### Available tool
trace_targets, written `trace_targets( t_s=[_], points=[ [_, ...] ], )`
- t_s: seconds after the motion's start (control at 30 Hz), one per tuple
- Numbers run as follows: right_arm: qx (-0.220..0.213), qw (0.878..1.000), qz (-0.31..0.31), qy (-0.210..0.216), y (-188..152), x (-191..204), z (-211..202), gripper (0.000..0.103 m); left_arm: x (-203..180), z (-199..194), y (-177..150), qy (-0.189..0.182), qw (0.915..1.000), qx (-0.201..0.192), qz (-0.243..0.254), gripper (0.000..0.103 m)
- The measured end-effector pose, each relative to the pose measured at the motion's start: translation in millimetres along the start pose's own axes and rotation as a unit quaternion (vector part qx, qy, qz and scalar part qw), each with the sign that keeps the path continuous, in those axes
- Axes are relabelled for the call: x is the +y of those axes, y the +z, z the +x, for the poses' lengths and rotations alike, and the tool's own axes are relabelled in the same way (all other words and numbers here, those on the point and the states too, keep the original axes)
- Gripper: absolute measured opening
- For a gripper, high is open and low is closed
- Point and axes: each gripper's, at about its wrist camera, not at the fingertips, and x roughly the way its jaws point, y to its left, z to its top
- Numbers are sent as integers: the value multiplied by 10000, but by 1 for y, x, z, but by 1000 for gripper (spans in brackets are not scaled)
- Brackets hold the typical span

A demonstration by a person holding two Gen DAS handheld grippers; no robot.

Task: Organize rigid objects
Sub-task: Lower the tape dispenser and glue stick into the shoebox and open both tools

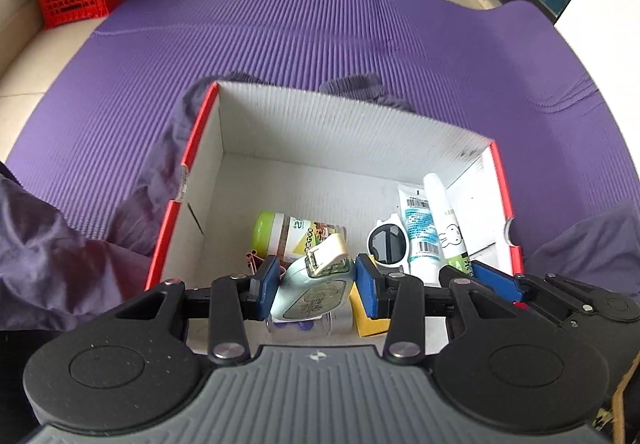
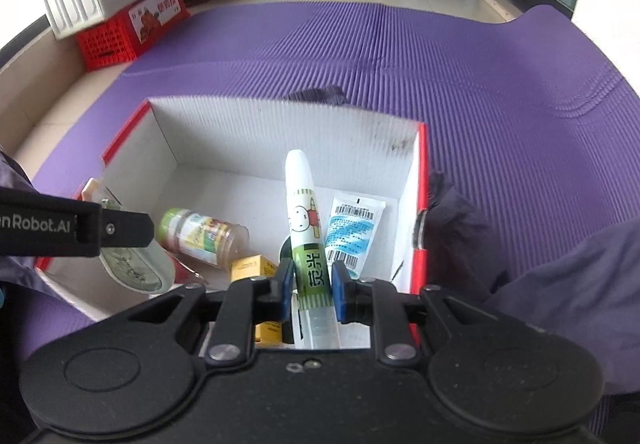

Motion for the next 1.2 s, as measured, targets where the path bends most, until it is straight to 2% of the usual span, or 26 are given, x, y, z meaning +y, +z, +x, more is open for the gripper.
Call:
trace_targets(
  t_s=[0.33,0.8,1.0,1.2],
  points=[
    [222,9996,-176,-91,-3,6,31,19,-1,32,8,7,9999,147,20,40],
    [347,9991,-240,-36,-10,6,39,19,-1,64,3,64,9991,407,-38,40],
    [317,9993,-206,-12,-9,8,39,23,-4,61,-2,101,9993,355,-8,41],
    [234,9996,-113,113,-13,5,21,29,-7,47,-10,112,9995,277,98,43]
  ],
)
